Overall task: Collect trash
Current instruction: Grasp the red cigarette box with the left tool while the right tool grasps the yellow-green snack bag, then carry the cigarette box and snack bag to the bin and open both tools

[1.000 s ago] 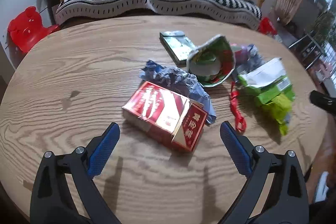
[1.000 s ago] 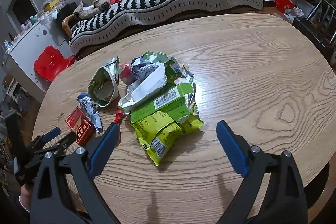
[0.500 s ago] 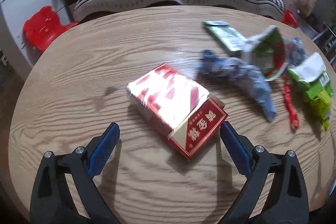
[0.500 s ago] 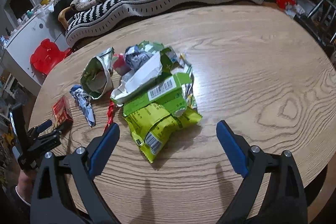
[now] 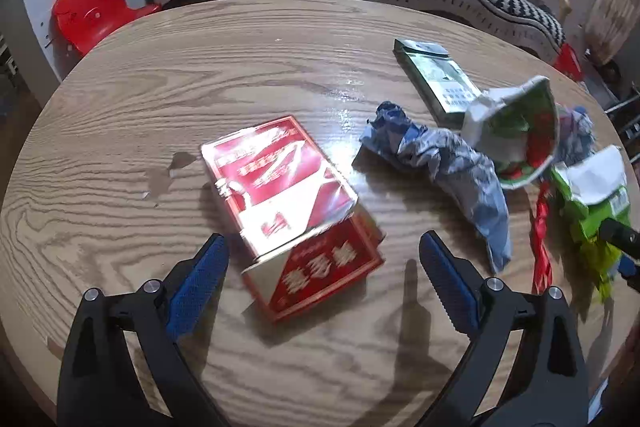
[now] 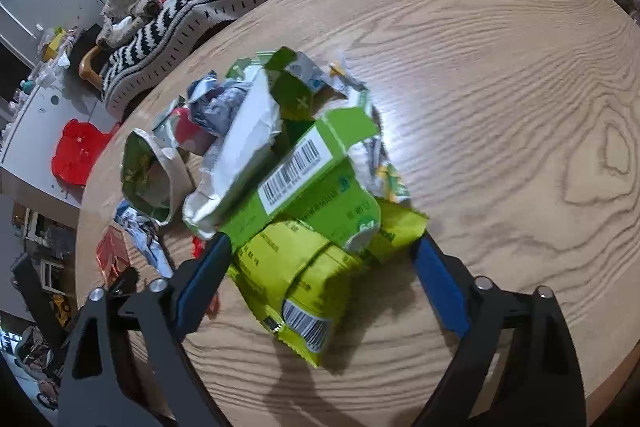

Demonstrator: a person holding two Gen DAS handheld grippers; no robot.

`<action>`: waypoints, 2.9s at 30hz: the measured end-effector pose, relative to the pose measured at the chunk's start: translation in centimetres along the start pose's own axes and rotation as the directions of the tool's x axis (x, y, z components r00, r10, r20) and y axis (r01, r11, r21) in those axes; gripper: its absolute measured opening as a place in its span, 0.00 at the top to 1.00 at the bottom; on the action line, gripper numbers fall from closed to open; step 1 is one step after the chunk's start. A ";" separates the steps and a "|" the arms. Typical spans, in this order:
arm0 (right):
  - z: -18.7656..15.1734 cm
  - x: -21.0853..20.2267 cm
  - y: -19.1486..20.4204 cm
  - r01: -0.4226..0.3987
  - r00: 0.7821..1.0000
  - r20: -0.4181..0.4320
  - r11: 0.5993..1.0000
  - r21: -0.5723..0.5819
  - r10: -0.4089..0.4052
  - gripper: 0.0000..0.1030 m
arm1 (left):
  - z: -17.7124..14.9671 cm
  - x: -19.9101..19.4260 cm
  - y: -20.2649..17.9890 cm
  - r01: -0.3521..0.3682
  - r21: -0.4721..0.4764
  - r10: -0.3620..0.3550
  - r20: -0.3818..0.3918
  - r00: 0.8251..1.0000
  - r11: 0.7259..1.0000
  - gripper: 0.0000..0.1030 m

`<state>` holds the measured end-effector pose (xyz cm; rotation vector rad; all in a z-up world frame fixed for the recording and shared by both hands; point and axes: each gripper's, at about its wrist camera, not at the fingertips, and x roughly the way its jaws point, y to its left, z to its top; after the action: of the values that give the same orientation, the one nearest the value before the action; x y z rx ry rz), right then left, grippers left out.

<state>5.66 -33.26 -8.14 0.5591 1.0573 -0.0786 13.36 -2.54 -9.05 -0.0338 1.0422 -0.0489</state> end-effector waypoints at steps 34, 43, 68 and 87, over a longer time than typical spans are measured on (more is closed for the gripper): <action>-1.9 -10.4 -1.9 0.006 0.984 0.178 0.980 -0.197 0.029 0.57 | -2.3 -7.2 -4.5 0.072 0.192 -0.088 0.079 0.993 0.979 0.42; -2.2 -11.2 -3.0 0.016 0.983 0.184 0.981 -0.191 0.020 0.57 | -2.3 -7.8 -6.0 0.076 0.222 -0.098 0.087 0.991 0.972 0.42; -4.6 -21.6 -20.1 0.164 0.923 0.342 0.985 0.055 -0.173 0.57 | -8.8 -12.6 -28.1 0.340 0.525 -0.403 0.005 0.915 0.780 0.42; -13.8 -28.2 -43.2 0.259 0.897 0.201 0.838 0.480 -0.393 0.56 | -26.0 -12.6 -50.7 0.648 0.658 -0.547 -0.405 0.733 0.382 0.42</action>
<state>-33.53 -69.47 -6.68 0.7433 0.8324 -0.7075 -16.67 -52.59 -8.67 0.3929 1.0056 -1.2164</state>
